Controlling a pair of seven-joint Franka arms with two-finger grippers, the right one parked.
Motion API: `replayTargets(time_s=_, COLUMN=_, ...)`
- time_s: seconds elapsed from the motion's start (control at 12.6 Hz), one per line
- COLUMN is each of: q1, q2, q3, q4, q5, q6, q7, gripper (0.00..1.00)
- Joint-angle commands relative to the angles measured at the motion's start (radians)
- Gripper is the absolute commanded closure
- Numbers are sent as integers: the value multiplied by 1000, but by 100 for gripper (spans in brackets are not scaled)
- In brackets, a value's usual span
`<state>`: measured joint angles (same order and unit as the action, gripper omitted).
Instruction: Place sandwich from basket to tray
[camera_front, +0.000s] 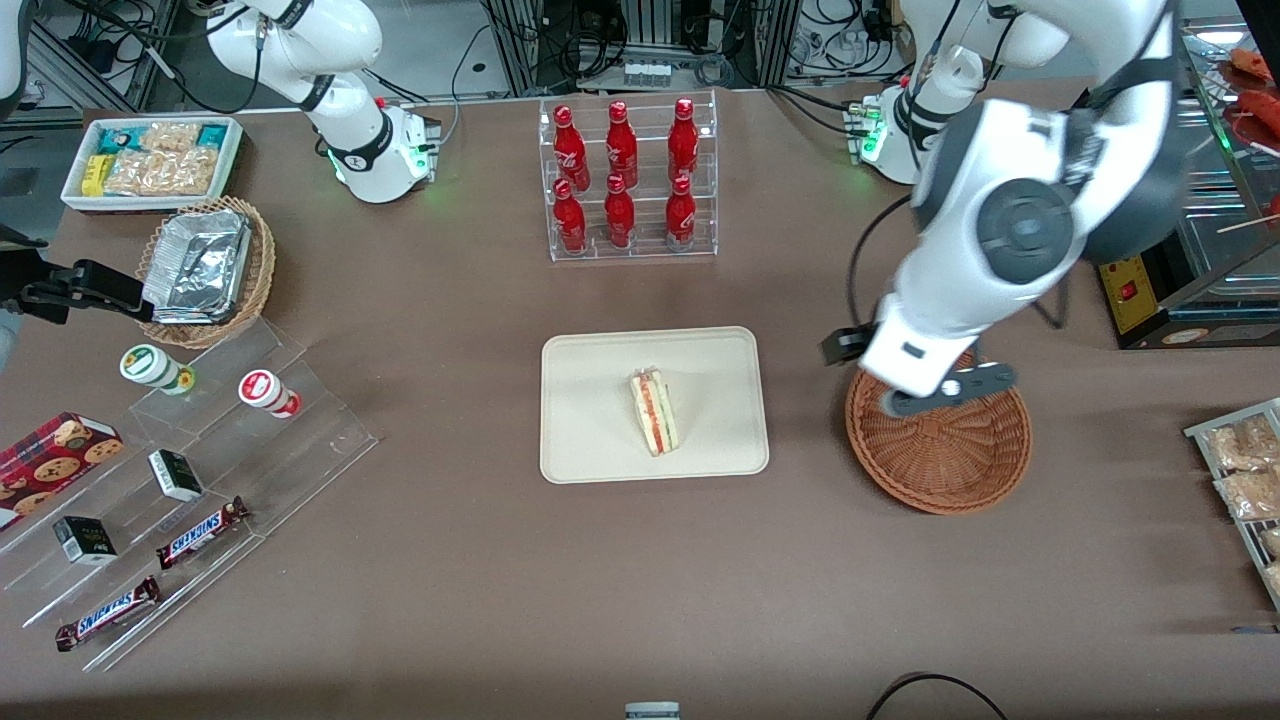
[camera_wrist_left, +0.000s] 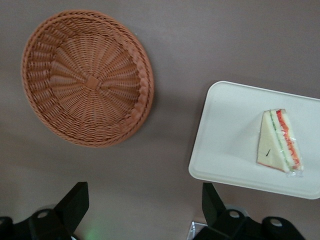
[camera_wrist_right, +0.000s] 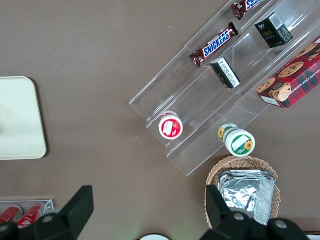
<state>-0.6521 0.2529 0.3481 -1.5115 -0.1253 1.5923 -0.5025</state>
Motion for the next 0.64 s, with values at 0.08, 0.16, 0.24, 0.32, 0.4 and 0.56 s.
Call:
replayTargets(time_s=0.08, q1=-15, q2=-105, q3=75, q4=-75, q5=-19, q6=-46, q7=123, gripper=0)
replayTargets(time_s=0.16, q1=-14, q2=-124, q3=77, q4=-76, q5=-19, q6=-58, q7=140, gripper=0)
replayTargets(time_s=0.24, q1=-12, q2=-142, q3=77, q4=-73, q5=-17, q6=-87, q7=160, gripper=0)
replayTargets(time_s=0.32, q1=-9, q2=-161, q3=77, q4=-72, q5=-17, q6=-103, q7=179, gripper=0)
replayTargets(time_s=0.4, q1=70, q2=-170, q3=54, q4=-72, q5=-17, q6=-112, q7=191, gripper=0)
replayTargets(time_s=0.56, q1=170, q2=-179, q3=-43, q4=-64, q5=-14, q6=-137, q7=220, gripper=0)
